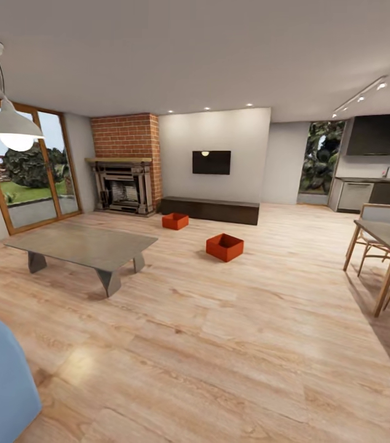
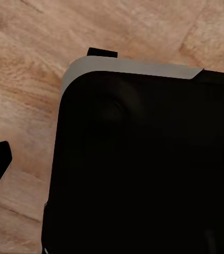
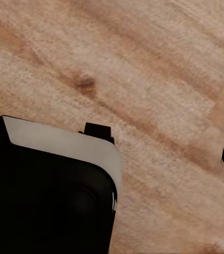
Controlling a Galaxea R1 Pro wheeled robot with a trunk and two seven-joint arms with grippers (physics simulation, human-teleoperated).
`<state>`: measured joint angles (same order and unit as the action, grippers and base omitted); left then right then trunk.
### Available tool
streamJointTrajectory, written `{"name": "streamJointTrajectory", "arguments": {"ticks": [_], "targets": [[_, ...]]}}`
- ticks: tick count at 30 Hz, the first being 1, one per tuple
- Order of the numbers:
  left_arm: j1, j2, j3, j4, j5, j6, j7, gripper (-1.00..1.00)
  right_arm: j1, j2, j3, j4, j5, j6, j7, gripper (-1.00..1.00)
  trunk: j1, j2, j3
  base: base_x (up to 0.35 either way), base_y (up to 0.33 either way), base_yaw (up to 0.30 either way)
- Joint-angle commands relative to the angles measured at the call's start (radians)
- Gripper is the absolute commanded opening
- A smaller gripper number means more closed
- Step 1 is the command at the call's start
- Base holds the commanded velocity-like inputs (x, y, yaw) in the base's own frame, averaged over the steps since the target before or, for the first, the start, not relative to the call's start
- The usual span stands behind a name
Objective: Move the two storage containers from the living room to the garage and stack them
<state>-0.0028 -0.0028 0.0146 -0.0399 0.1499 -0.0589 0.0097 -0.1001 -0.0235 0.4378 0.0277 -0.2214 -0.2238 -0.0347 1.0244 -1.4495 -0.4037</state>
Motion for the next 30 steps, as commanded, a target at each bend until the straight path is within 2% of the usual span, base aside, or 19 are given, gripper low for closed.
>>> {"name": "streamJointTrajectory", "arguments": {"ticks": [1, 30], "targets": [[0.0, 0.0, 0.001, 0.0, 0.007, -0.002, 0.001, 1.0, -0.001, 0.0, 0.009, 0.003, -0.009, -0.006, -0.001, 1.0, 0.001, 0.0, -0.001, 0.324, 0.0, 0.0], [0.0, -0.001, 0.0, 0.0, 0.004, -0.002, -0.002, 1.0, -0.001, 0.0, 0.008, 0.003, -0.01, -0.006, -0.001, 1.0, 0.001, 0.0, -0.001, 0.324, 0.0, -0.013]]}}
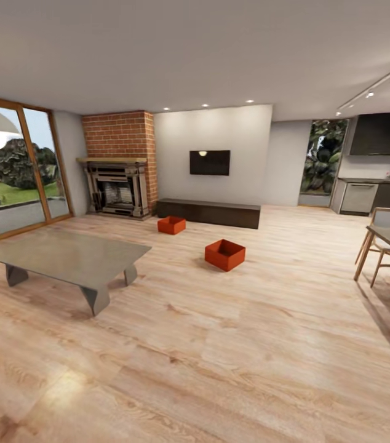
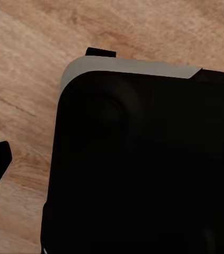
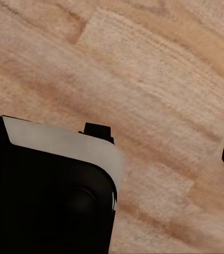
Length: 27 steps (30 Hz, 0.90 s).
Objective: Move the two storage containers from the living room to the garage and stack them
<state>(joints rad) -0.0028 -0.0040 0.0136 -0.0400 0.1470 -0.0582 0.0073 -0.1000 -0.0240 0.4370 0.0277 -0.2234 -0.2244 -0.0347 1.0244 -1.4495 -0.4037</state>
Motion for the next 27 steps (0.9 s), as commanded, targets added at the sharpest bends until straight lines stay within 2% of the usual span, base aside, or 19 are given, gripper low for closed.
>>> {"name": "streamJointTrajectory", "arguments": {"ticks": [1, 22, 27], "targets": [[0.0, 0.0, 0.001, 0.0, 0.007, -0.002, 0.001, 1.0, -0.001, 0.001, 0.009, 0.003, -0.009, -0.005, -0.001, 1.0, 0.001, 0.0, -0.001, 0.324, 0.0, -0.186], [0.0, 0.001, 0.002, 0.0, 0.008, -0.003, 0.002, 1.0, -0.001, 0.001, 0.011, 0.003, -0.007, -0.005, -0.001, 1.0, 0.001, 0.0, -0.001, 0.324, 0.063, -0.242], [0.0, 0.001, 0.002, 0.0, 0.008, -0.003, 0.002, 1.0, -0.001, 0.001, 0.01, 0.003, -0.007, -0.006, -0.001, 1.0, 0.001, 0.0, -0.001, 0.323, 0.095, -0.076]]}}
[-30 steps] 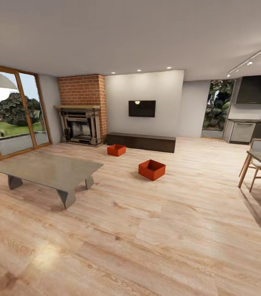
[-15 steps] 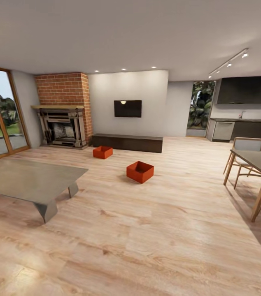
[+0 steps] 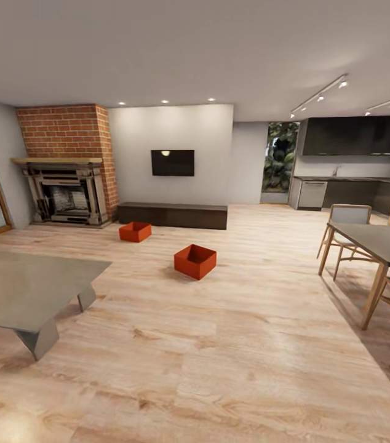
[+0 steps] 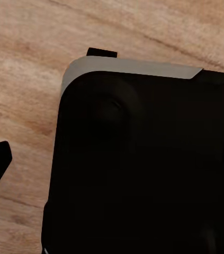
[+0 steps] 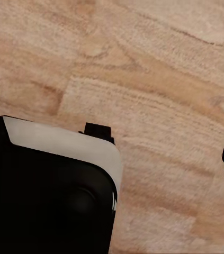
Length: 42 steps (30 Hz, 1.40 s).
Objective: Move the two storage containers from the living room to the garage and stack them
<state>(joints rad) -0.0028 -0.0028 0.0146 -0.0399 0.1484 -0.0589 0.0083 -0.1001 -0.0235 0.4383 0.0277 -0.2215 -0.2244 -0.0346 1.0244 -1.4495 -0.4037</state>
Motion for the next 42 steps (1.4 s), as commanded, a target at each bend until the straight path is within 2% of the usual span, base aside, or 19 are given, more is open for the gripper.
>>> {"name": "streamJointTrajectory", "arguments": {"ticks": [1, 42], "targets": [[0.0, 0.0, 0.001, 0.0, 0.007, -0.002, 0.001, 1.0, -0.001, 0.0, 0.009, 0.003, -0.009, -0.006, -0.001, 1.0, 0.001, -0.001, -0.001, 0.324, 0.095, -0.021], [0.0, 0.0, 0.001, 0.0, 0.008, -0.002, 0.001, 1.0, -0.001, -0.001, 0.009, 0.003, -0.009, -0.006, -0.001, 1.0, 0.001, -0.001, -0.001, 0.324, 0.098, -0.004]]}}
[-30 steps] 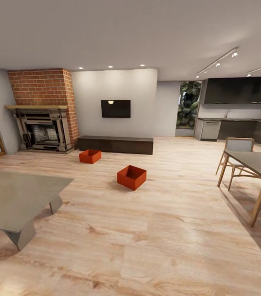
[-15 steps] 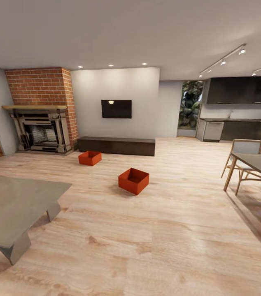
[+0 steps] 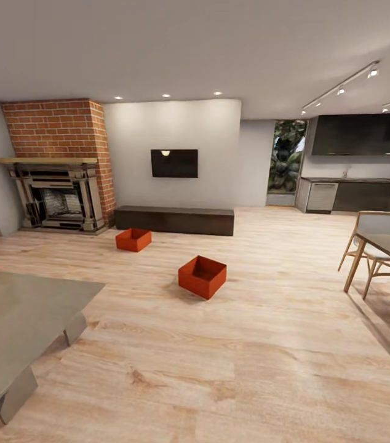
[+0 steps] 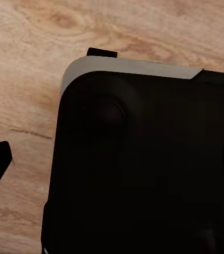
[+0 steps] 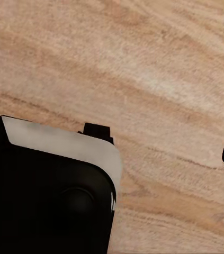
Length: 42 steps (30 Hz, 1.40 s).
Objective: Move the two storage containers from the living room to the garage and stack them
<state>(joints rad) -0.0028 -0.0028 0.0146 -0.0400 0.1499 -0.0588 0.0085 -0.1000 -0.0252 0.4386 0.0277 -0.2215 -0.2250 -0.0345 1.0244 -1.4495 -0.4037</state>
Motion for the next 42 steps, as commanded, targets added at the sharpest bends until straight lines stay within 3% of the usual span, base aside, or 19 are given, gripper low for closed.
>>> {"name": "streamJointTrajectory", "arguments": {"ticks": [1, 14, 42], "targets": [[0.0, 0.0, 0.001, 0.0, 0.007, -0.003, 0.001, 1.0, -0.001, 0.001, 0.009, 0.003, -0.009, -0.005, -0.001, 1.0, 0.001, -0.001, -0.001, 0.324, 0.131, -0.126], [0.0, 0.0, 0.001, 0.0, 0.01, -0.003, 0.001, 1.0, -0.001, 0.002, 0.009, 0.003, -0.009, -0.007, -0.001, 1.0, 0.001, -0.001, -0.001, 0.32, 0.166, -0.217], [0.0, 0.0, 0.001, 0.0, 0.01, -0.003, 0.001, 1.0, -0.001, 0.001, 0.011, 0.003, -0.009, -0.007, -0.001, 1.0, 0.001, -0.001, -0.001, 0.318, 0.177, -0.002]]}}
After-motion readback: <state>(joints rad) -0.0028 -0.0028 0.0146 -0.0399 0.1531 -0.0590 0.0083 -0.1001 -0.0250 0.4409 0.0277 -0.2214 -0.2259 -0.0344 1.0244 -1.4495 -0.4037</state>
